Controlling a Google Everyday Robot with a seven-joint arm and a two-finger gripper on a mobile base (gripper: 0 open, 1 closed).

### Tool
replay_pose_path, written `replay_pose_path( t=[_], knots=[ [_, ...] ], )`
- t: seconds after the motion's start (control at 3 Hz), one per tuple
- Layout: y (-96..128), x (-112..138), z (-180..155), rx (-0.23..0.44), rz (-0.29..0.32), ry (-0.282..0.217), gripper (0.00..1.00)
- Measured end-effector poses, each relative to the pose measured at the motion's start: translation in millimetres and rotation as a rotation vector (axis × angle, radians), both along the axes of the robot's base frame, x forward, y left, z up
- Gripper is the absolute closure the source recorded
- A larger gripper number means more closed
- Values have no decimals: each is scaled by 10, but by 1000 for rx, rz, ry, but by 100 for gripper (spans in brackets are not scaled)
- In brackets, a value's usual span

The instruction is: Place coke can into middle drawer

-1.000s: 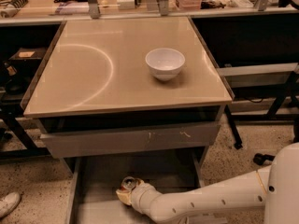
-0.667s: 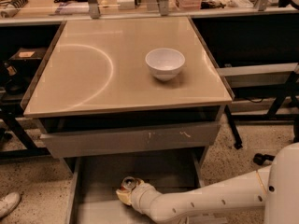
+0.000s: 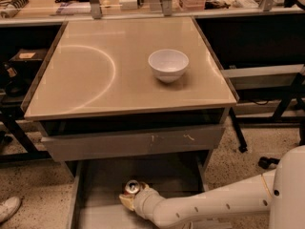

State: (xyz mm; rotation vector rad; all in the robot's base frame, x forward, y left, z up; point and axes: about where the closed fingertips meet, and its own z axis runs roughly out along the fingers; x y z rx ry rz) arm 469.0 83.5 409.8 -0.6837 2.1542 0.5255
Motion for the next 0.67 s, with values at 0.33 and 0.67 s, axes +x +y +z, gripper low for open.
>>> replay_pose_path(
  t=[0.33, 0.67],
  knots=[
    [0, 0, 0, 0, 0, 0, 0],
    [0, 0, 0, 0, 0, 0, 0]
  ],
)
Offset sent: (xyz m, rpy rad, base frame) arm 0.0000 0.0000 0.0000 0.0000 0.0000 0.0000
